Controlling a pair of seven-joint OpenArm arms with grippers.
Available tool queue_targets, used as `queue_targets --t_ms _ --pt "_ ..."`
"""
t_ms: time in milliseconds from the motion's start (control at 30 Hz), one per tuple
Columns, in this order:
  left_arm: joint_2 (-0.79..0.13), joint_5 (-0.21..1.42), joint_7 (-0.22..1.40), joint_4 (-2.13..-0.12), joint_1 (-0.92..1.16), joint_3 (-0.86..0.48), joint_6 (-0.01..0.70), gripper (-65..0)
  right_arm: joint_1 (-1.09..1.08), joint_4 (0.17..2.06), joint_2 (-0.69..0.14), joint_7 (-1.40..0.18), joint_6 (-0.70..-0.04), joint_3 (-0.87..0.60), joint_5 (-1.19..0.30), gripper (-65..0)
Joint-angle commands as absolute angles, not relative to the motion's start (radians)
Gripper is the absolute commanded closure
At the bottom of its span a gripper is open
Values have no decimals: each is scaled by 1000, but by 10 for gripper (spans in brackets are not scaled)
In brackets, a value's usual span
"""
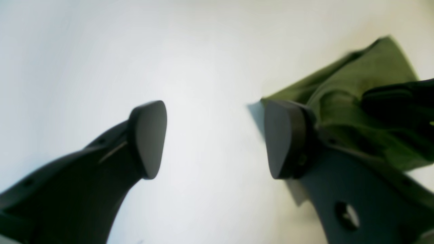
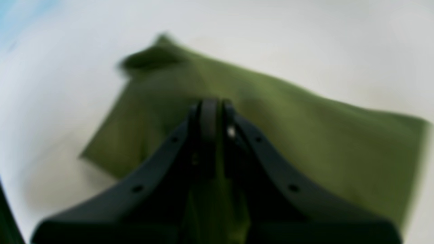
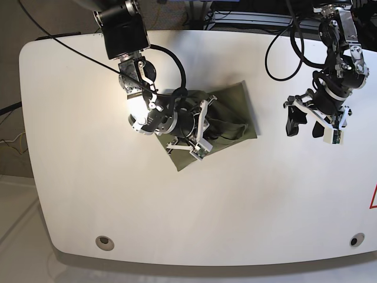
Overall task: Fold the T-shirt properly
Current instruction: 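Grasp opposite ends of the folded green shirt with both grippers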
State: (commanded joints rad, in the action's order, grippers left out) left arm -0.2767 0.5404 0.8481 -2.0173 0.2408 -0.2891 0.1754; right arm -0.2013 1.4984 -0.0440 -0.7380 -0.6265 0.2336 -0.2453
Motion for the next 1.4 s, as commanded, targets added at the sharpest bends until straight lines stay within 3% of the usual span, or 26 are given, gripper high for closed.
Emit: queue_targets --t_ms 267,333,467,600,733,800,1067,1400 --pt "-279 548 842 -2006 249 -291 179 -421 -211 1509 -82 -768 -643 193 -299 -38" --pt "-281 539 833 -1996 237 -299 182 -424 -207 1530 -142 -862 -652 111 -372 -37" --pt "-279 537 831 -1991 230 -296 179 -424 -211 1526 -156 -878 -643 80 -390 -39" --pt "-277 533 829 -1988 224 -292 177 -425 -236 1465 -150 -852 -584 92 -357 -40" --pt "-272 535 817 -1989 232 -284 178 -427 -255 1291 -122 -739 -476 125 -273 -34" --pt "-272 536 818 -1990 232 -282 177 -427 -260 1257 -113 -710 -470 129 -255 -31" --pt "-267 544 814 -1994 238 -273 175 -429 -255 1228 -81 -668 -533 133 -209 -7" --pt "-253 538 781 -1988 251 -278 179 -431 -221 1259 -76 -700 -698 139 -225 -4"
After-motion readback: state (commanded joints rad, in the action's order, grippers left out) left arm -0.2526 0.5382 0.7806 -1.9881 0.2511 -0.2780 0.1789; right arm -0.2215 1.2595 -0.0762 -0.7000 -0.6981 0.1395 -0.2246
